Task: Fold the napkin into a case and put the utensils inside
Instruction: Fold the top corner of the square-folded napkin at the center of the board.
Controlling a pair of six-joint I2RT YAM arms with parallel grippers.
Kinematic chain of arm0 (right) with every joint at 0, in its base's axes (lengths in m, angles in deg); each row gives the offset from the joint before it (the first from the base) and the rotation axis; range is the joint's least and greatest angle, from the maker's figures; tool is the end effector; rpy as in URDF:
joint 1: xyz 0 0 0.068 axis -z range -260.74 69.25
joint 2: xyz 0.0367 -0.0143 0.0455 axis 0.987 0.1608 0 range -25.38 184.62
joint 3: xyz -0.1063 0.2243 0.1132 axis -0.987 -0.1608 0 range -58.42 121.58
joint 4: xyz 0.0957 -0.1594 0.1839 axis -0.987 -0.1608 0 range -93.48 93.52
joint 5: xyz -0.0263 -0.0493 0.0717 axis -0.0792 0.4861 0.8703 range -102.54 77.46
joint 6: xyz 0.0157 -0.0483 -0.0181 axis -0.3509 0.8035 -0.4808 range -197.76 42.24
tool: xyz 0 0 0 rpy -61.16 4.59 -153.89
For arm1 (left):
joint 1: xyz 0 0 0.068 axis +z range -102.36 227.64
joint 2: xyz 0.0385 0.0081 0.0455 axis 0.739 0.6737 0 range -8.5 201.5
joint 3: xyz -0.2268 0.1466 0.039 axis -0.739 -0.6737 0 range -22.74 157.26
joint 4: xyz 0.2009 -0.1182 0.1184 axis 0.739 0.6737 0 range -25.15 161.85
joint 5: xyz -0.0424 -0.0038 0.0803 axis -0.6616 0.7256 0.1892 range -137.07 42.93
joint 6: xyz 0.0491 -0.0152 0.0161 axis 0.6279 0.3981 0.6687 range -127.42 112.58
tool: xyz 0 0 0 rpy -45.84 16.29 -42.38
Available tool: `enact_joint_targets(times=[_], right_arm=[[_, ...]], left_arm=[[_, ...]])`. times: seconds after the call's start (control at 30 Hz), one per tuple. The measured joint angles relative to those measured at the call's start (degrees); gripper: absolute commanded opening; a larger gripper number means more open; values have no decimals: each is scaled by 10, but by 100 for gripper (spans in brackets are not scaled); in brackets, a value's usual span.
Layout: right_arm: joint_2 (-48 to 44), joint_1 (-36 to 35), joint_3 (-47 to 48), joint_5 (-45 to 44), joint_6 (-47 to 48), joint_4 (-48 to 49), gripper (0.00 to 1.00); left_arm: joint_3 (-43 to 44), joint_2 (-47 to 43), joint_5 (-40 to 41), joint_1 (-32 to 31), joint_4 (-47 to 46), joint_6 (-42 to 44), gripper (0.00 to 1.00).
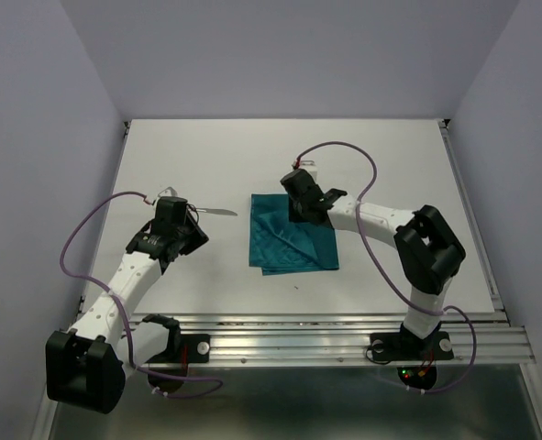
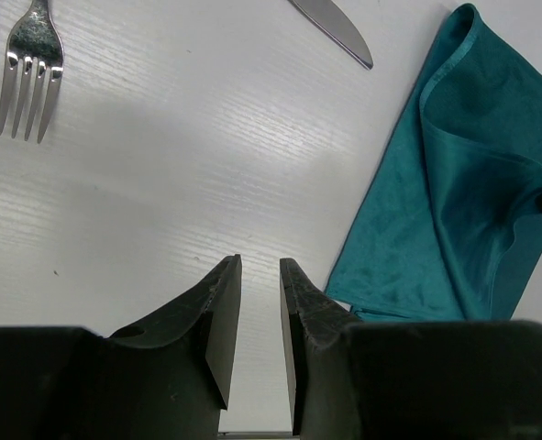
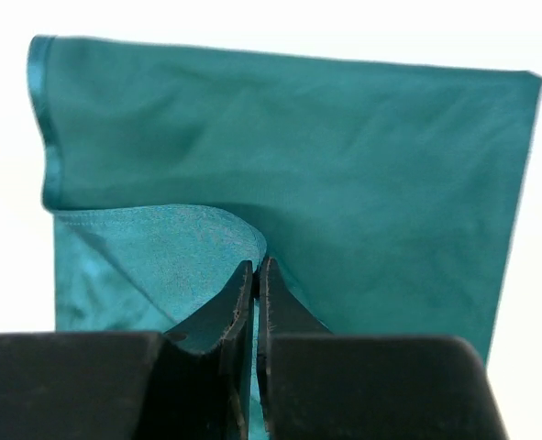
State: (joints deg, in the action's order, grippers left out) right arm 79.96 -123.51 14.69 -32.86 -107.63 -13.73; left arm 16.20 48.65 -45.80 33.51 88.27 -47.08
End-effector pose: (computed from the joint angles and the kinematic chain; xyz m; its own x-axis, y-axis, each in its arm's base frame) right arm 0.3013 0.2618 0.2065 -0.7187 -0.0285 -0.6947 -0.1306 0.9869 0.0946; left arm 0.2039 -0.0505 0.2430 -0.6414 -0.4963 -0.5850 -0.2355 0.8531 -0.4655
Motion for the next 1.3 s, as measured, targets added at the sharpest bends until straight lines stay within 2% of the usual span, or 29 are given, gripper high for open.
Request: enact_joint_targets(times=[0.5, 1.3], right_arm=[[17, 87, 0, -3, -2, 7, 1], [40, 122, 1, -11, -2, 14, 1]], left_arm=[[0, -7, -9, 0, 0, 9, 38], [0, 4, -27, 0, 0, 13, 37]])
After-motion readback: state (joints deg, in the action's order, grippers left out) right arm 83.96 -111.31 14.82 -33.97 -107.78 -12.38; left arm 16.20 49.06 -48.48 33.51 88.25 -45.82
